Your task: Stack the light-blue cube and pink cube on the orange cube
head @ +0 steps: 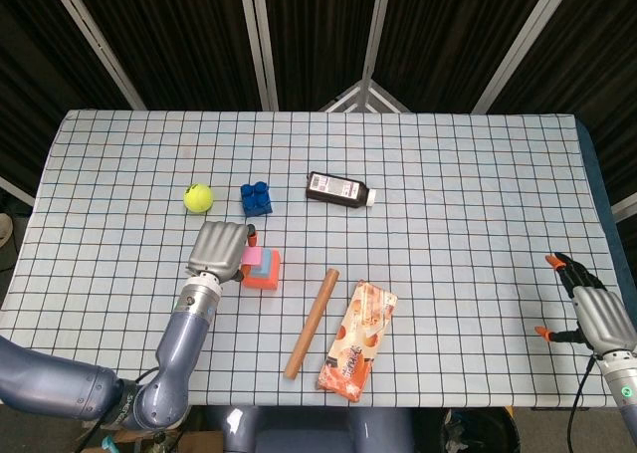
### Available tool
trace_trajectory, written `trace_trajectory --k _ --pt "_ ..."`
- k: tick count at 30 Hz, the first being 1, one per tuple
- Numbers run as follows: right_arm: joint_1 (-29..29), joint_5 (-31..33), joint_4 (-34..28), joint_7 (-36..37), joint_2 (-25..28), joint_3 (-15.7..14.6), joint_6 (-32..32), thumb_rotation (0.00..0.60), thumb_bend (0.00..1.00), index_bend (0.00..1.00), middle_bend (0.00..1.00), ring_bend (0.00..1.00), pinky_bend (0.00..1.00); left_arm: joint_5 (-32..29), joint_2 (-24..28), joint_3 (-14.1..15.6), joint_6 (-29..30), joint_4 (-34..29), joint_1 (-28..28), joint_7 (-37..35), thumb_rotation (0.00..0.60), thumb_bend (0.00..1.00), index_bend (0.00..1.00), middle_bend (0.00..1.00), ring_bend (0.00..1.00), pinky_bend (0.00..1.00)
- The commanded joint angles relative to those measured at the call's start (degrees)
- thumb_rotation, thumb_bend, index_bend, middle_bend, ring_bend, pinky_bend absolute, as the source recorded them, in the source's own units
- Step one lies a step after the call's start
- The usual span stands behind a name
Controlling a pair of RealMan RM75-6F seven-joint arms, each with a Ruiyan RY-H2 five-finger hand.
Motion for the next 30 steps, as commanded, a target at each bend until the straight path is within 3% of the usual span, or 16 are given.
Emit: trace_trajectory --k 1,10,18,26,30 --pt "0.01 0.00 0.01 -0.03 -0.03 0.00 -0.02 0.600 0.13 0.00 0.02 0.06 0.16 0.13 0.04 0.07 -0.05 -0.06 0.02 -0.01 0.600 0.35 0.43 0.85 0.82 0.87" --pt "0.04 0.15 -0.10 -0.03 0.05 0.01 -0.22 0.600 0.13 0.00 0.02 0.06 0.16 0.74 0.28 0.59 -0.13 -0.52 -0.13 0.53 0.600 0.24 0.37 0.84 0.81 0.86" --pt "0.06 0.21 -0.29 0.24 0.42 -0.05 -0.50 0.600 0.13 0.00 0.02 0.06 0.16 1.21 1.54 0.78 0.65 -2.70 0.03 1.01 0.600 0.21 0.32 0.82 0.79 0.84" --pt "0.02 0.37 -0.42 0.36 0.56 -0.09 -0.67 0.600 0.13 0.00 0.02 0.06 0.16 6.42 9.72 1.44 7.09 -13.27 4.17 -0.96 0.600 0.21 0.27 0.81 0.77 0.83" --pt "-0.23 0.49 -0.70 0.35 0.76 -0.06 -0.32 0.600 0.13 0.00 0.02 0.06 0.16 15.55 17.03 5.83 7.91 -18.26 11.09 -7.38 0.600 0.23 0.28 0.77 0.73 0.80"
